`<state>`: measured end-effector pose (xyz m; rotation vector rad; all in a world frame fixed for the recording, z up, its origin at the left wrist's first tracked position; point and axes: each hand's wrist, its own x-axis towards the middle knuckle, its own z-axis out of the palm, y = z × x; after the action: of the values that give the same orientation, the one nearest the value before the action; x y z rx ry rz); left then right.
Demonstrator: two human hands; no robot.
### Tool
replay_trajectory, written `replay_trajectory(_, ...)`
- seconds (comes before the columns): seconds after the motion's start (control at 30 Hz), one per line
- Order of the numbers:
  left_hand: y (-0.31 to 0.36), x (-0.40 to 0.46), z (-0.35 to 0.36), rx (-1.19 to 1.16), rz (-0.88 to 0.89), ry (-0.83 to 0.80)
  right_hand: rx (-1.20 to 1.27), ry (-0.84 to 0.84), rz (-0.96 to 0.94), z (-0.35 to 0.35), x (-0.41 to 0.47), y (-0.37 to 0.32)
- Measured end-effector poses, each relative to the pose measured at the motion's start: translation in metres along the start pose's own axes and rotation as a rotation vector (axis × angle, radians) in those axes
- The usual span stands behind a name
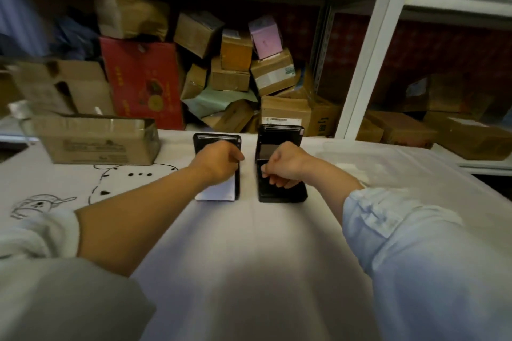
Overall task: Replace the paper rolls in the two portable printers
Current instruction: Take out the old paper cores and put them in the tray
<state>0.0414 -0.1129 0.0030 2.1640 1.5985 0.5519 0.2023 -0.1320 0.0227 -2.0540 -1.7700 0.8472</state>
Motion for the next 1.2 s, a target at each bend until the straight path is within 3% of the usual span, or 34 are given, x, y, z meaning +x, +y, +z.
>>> replay_trajectory(0.13, -0.029, -0.006, -0.023, 0.046, -0.100, 0.030, 0.027, 0.014, -0.038, 0.019, 0.012, -0.026)
replay_trajectory(0.3, -0.047, -0.003, -0.012, 0.167, -0.116, -0.091, -0.082, 0.010, -0.051, 0.055, 0.027, -0.031)
replay_trajectory(0.63, -0.057, 0.012, 0.013, 0.291, -0.246, -0.093, -0.276, 0.203, 0.022, 0.081, 0.033, -0.035)
replay_trajectory(0.83, -0.048, 0.015, 0.009, 0.410, -0.230, -0.148, -0.408, 0.075, -0.034, 0.076, 0.038, -0.042)
replay_trajectory(0.97, -0.051, 0.017, 0.006, 0.317, -0.224, -0.205, -0.416, 0.020, -0.047, 0.074, 0.041, -0.041)
replay_trajectory(1.2, -0.064, 0.013, 0.002, 0.013, -0.268, -0.136, -0.148, 0.287, -0.155, 0.087, 0.038, -0.029)
